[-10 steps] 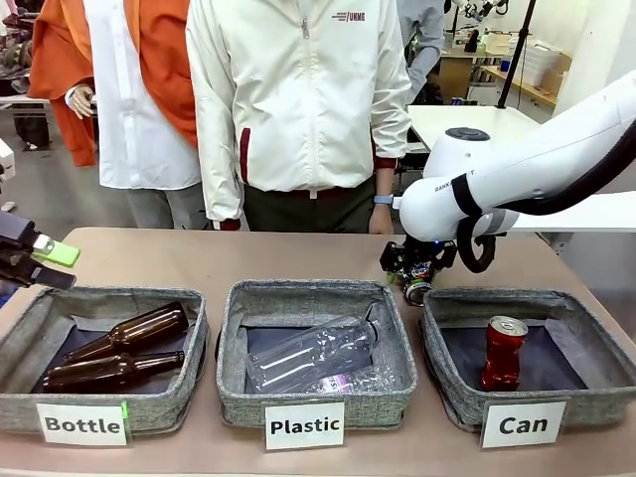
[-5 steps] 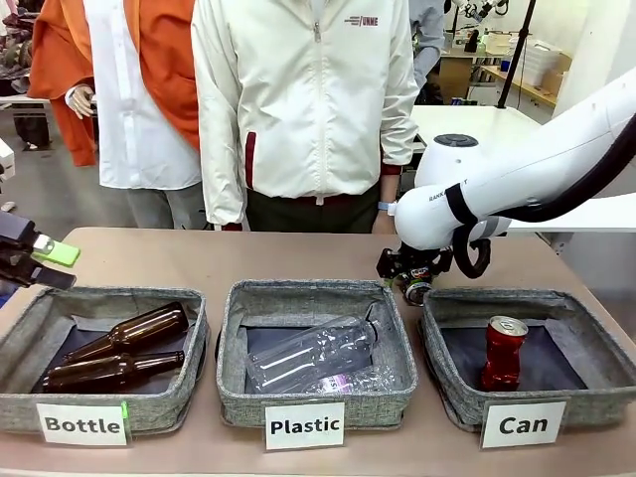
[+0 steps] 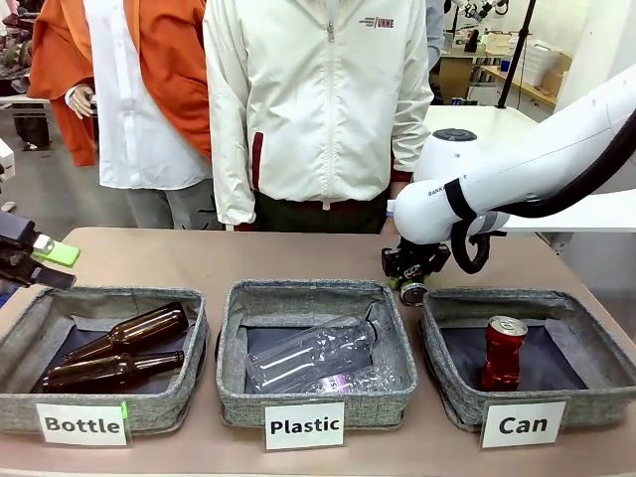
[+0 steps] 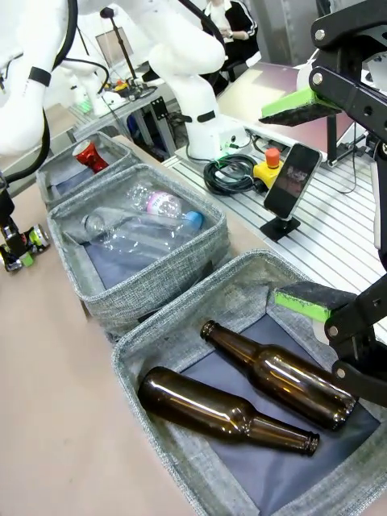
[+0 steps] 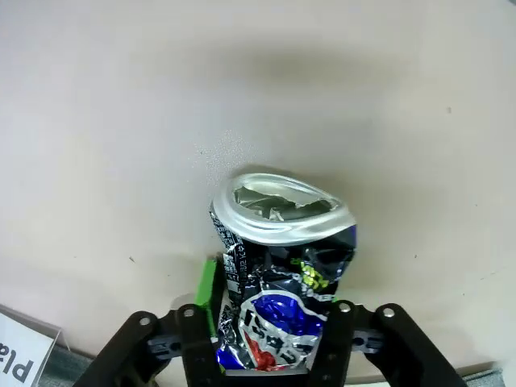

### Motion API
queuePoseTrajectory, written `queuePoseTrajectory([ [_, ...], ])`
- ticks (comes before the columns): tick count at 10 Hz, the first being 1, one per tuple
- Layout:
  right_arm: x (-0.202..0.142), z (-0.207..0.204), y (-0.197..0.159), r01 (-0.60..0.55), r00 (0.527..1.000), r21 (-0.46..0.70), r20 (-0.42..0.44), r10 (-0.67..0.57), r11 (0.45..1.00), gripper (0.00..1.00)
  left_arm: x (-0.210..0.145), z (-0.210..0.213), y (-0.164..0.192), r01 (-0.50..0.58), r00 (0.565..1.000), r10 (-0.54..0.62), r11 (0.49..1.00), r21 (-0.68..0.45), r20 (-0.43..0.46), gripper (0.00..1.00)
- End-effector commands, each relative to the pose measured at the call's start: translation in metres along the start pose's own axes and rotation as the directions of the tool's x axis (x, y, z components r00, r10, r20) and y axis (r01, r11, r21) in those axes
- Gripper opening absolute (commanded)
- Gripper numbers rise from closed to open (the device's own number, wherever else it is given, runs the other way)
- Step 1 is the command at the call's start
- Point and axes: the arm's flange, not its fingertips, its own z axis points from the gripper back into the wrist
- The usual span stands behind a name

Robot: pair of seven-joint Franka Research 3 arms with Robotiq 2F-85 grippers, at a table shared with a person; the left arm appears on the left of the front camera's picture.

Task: Sort the can waste into the basket.
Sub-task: Pick up the can waste from the table and place it in the right Fabric basket.

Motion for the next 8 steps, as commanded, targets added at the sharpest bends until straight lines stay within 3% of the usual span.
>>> queuePoseTrajectory([
  [1, 0.002, -0.007, 0.007, 0.017, 1.0, -0.038, -0.012, -0.018, 0.999, 0.13, -0.003, 0.003, -0.001, -0.003, 1.0, 0.003, 1.0, -0.008, -0.006, 1.0],
  [2, 0.001, -0.007, 0.006, 0.015, 1.0, -0.032, -0.014, -0.016, 0.999, 0.0, -0.003, 0.003, -0.001, -0.003, 1.0, 0.003, 1.0, -0.008, -0.006, 1.0],
  [8, 0.001, 0.007, 0.002, -0.025, 1.0, -0.06, -0.005, 0.025, 0.998, 0.0, -0.003, 0.003, -0.001, -0.003, 1.0, 0.003, 1.0, -0.008, -0.006, 1.0],
])
